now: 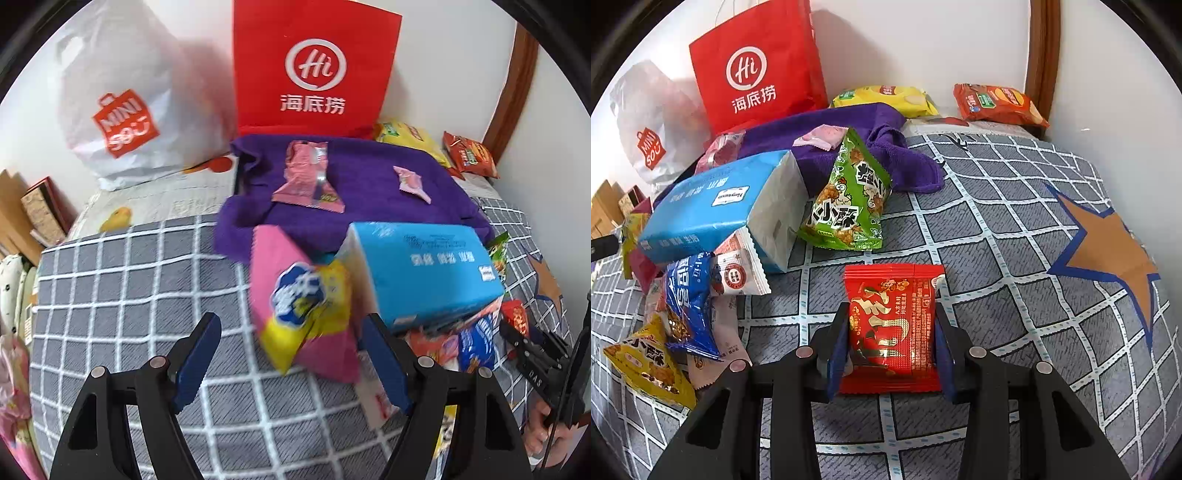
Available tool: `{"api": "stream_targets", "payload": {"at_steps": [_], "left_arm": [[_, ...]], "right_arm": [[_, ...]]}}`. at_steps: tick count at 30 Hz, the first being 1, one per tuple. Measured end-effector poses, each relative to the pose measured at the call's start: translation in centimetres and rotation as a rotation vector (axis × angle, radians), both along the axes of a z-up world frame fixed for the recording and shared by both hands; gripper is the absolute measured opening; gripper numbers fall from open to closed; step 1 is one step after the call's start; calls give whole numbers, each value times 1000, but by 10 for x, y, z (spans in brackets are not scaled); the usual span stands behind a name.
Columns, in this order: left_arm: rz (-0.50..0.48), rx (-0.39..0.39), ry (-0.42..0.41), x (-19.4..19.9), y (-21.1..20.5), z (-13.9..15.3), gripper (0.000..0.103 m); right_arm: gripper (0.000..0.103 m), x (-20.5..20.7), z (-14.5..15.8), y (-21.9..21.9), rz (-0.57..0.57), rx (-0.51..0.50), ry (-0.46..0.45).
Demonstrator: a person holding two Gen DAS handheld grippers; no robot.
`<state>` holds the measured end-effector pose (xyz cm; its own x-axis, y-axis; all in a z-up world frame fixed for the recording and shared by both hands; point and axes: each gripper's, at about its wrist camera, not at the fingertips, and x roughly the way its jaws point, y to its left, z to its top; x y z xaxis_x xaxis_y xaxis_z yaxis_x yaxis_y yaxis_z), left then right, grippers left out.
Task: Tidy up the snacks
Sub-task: 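Grasp the red snack packet with the right tool while the left tool grasps the pink-and-yellow chip bag, then lift and carry the red packet and the chip bag over the purple cloth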
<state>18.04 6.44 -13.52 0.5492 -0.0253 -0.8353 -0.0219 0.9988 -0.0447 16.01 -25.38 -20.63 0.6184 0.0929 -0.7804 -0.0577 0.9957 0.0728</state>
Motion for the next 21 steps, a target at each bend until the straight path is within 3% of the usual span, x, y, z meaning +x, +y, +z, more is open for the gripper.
{"api": "stream_targets", "payload": {"at_steps": [5, 11, 12, 13, 14, 17, 21], "left_arm": [[-14, 67, 53, 20, -8, -22, 77], [-14, 69, 78, 33, -8, -38, 75], [-15, 67, 77, 34, -7, -39, 72], [-21, 57, 75, 34, -7, -39, 60], [-35, 38, 81, 34, -6, -39, 55], [-42, 19, 76, 28, -1, -36, 52], [-42, -3, 64, 14, 8, -25, 52]], "right_arm": [[43, 2, 0, 0, 1, 15, 1], [45, 2, -2, 4, 8, -3, -6], [48, 3, -2, 4, 10, 2, -4], [51, 4, -1, 5, 17, 7, -2], [53, 4, -1, 7, 24, 3, -1], [56, 3, -3, 12, 37, -32, -2], [55, 4, -2, 7, 34, 5, -2]]}}
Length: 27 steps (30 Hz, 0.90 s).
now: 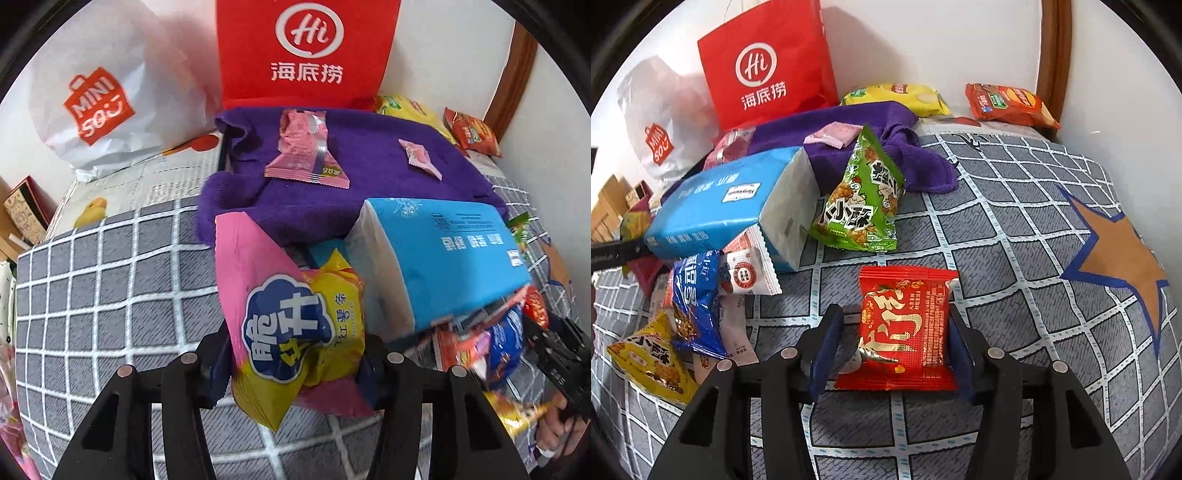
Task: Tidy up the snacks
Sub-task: 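Lift and carry the red packet and the chip bag over the purple cloth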
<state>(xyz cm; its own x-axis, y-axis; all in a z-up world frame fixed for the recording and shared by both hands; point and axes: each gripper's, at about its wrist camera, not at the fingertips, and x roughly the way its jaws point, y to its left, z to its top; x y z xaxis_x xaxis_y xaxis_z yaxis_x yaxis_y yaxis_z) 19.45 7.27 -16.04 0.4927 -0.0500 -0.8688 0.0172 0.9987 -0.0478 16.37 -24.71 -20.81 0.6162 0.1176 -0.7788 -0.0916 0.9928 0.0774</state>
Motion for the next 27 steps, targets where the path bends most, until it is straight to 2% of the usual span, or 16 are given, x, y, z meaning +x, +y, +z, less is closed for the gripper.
{"api": "stream_targets", "payload": {"at_steps": [2, 4, 7, 12, 18, 22, 27], "left_arm": [[1, -8, -7, -8, 6, 7, 52], [4, -8, -17, -18, 11, 14, 52], [3, -17, -25, -32, 15, 21, 52], [-20, -58, -27, -46, 16, 28, 52], [-62, -128, -35, -51, 1, 42, 52], [-116, -133, -73, -50, -15, 61, 52], [-134, -152, -102, -36, -23, 87, 52]], "right_arm": [[53, -1, -1, 0, -1, -6, -2], [45, -1, 0, 0, -8, -16, -3], [44, -1, 2, 1, -2, -29, 8], [44, -11, 17, 1, -6, 48, 17], [44, -29, 57, 15, 35, 36, -44], [44, -33, 85, 31, 70, 29, -89], [44, -25, 121, 52, 107, 2, -157]]}}
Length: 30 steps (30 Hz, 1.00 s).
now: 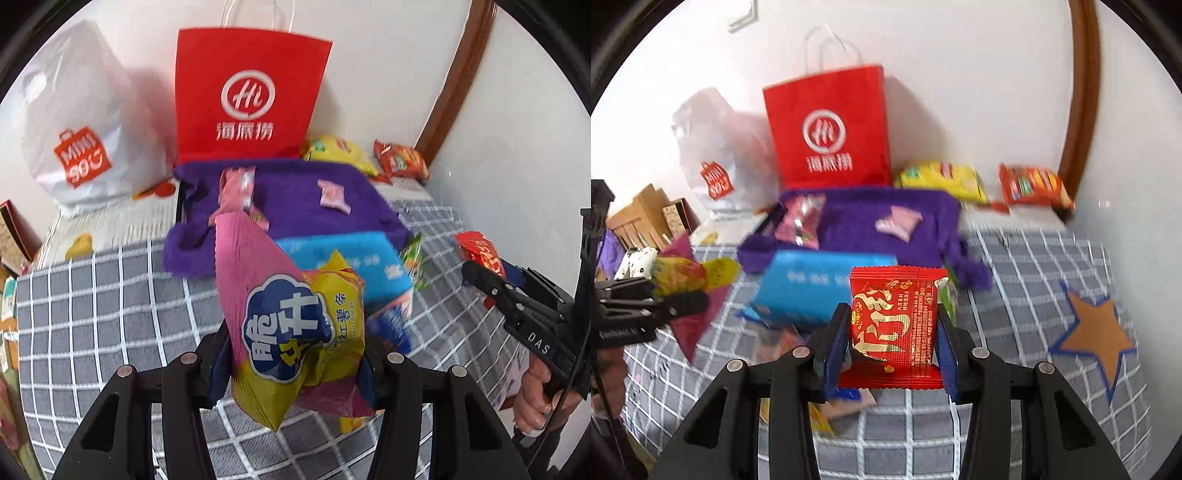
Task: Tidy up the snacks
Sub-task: 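Lift and carry the red packet and the chip bag over the purple cloth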
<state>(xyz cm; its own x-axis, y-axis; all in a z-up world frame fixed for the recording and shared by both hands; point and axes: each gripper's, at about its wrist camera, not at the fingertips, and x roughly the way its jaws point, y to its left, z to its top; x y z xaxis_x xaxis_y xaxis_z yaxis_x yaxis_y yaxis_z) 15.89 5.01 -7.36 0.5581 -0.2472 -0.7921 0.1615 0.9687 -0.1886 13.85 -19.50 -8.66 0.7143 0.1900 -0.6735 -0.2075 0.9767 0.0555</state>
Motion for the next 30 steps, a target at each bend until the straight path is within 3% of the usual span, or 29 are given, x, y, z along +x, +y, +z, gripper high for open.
{"api": "stream_targets", "payload": {"at_steps": [8, 14, 19, 24, 30], "left_arm": [[59, 48, -72, 46, 5, 43, 52], [114, 45, -52, 94, 19, 46, 52], [159, 29, -37, 134, 28, 43, 52], [159, 14, -35, 149, 34, 29, 52], [171, 37, 22, 166, 40, 1, 52]], "right_arm": [[44, 45, 47, 22, 22, 14, -75], [44, 94, 59, 30, 34, 14, -91], [44, 140, 58, 34, 27, 21, -71], [44, 178, 50, 39, 31, 74, -46], [44, 205, 17, 47, 54, 29, 10]]}}
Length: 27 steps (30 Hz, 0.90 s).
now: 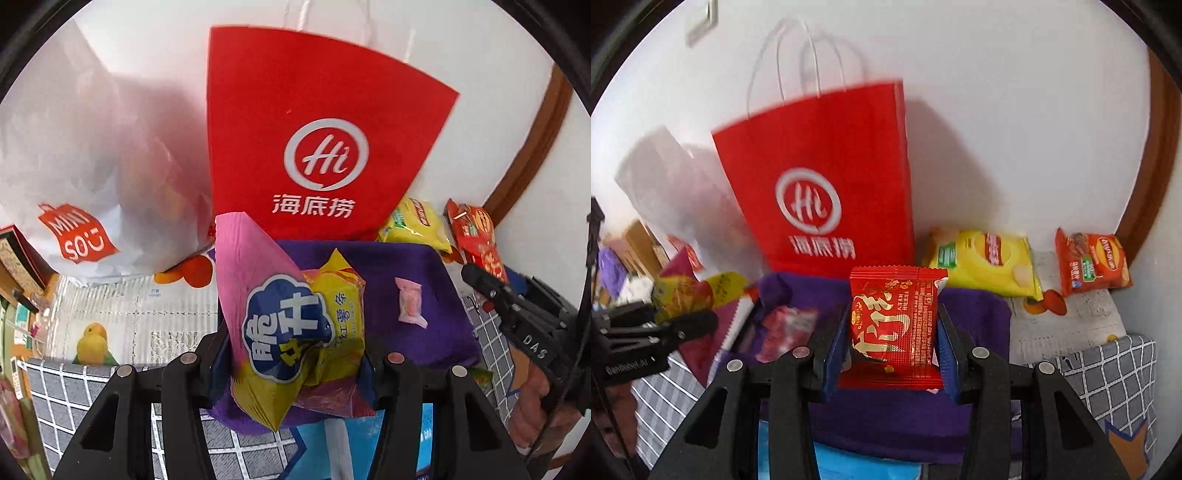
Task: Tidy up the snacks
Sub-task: 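Lift and carry the red packet and the chip bag over the purple cloth, then lower the red packet onto the cloth and open the right tool while the left tool holds the chip bag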
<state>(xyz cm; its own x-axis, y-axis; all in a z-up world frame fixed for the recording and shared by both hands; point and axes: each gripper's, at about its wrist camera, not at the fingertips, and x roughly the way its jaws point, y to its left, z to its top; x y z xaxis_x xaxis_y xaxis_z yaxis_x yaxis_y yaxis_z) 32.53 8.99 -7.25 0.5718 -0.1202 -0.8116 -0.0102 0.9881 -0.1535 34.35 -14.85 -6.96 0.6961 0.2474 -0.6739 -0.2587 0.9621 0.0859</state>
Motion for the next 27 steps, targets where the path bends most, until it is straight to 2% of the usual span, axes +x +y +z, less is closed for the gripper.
{"api": "stream_targets", "payload": {"at_steps": [5, 19, 27], "left_arm": [[-15, -38, 33, 4, 4, -10, 52], [0, -18, 38, 5, 2, -12, 52], [-4, -17, 51, 8, 0, -18, 52]], "right_arm": [[44, 15, -18, -10, -15, -25, 46], [44, 16, -13, -27, -23, -43, 43], [44, 25, -29, -28, -25, -81, 106]]}}
